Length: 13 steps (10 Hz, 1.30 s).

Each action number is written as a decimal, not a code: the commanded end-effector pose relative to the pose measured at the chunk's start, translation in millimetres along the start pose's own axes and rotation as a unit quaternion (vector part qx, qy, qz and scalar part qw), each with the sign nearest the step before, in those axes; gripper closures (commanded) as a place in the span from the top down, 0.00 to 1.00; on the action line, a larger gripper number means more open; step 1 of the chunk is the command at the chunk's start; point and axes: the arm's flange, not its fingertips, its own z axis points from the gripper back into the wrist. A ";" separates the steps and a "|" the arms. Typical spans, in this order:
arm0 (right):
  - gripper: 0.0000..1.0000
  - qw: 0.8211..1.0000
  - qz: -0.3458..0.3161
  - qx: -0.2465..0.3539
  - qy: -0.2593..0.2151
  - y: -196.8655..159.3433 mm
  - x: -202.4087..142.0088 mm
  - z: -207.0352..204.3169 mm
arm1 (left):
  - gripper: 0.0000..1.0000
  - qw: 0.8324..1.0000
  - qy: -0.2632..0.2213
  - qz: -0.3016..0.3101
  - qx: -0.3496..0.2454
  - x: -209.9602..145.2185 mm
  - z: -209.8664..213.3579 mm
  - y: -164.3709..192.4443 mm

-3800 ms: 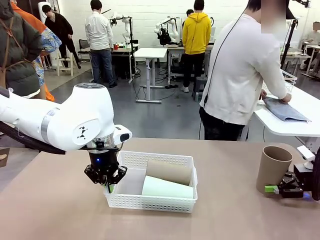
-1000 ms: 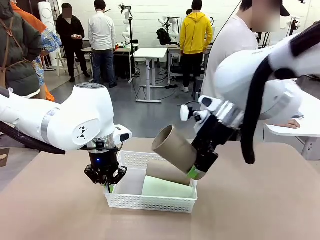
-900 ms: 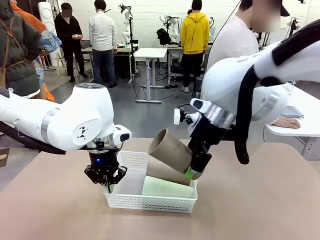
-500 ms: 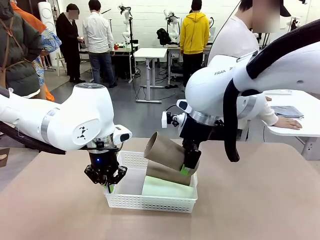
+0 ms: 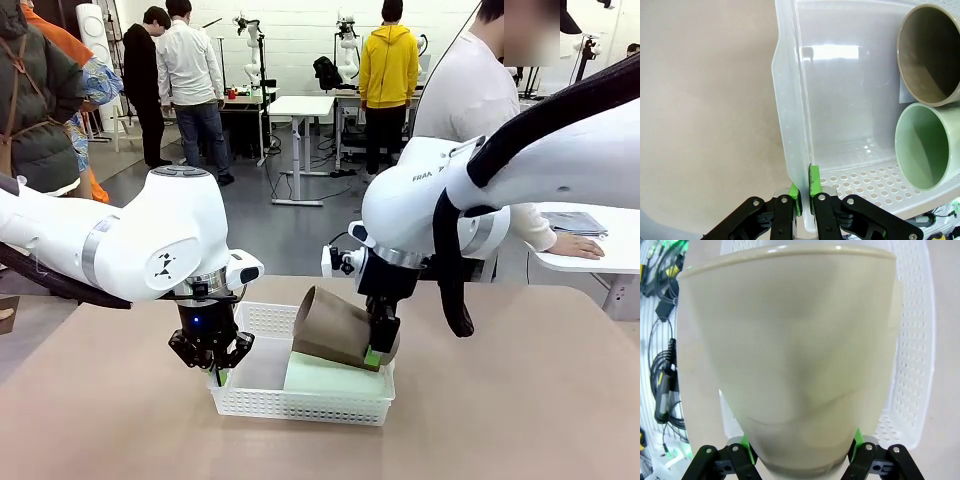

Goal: Clean and organize the cups into the basket.
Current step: Pick up the Reusable plastic cup from the right side of the table and stack it inside the Organizing basket in the center of the table.

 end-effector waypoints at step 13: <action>1.00 0.963 0.000 -0.014 -0.271 28.4 -111.1 122.6 | 0.05 1.000 -0.002 -0.002 -0.003 -0.7 2.5 -0.1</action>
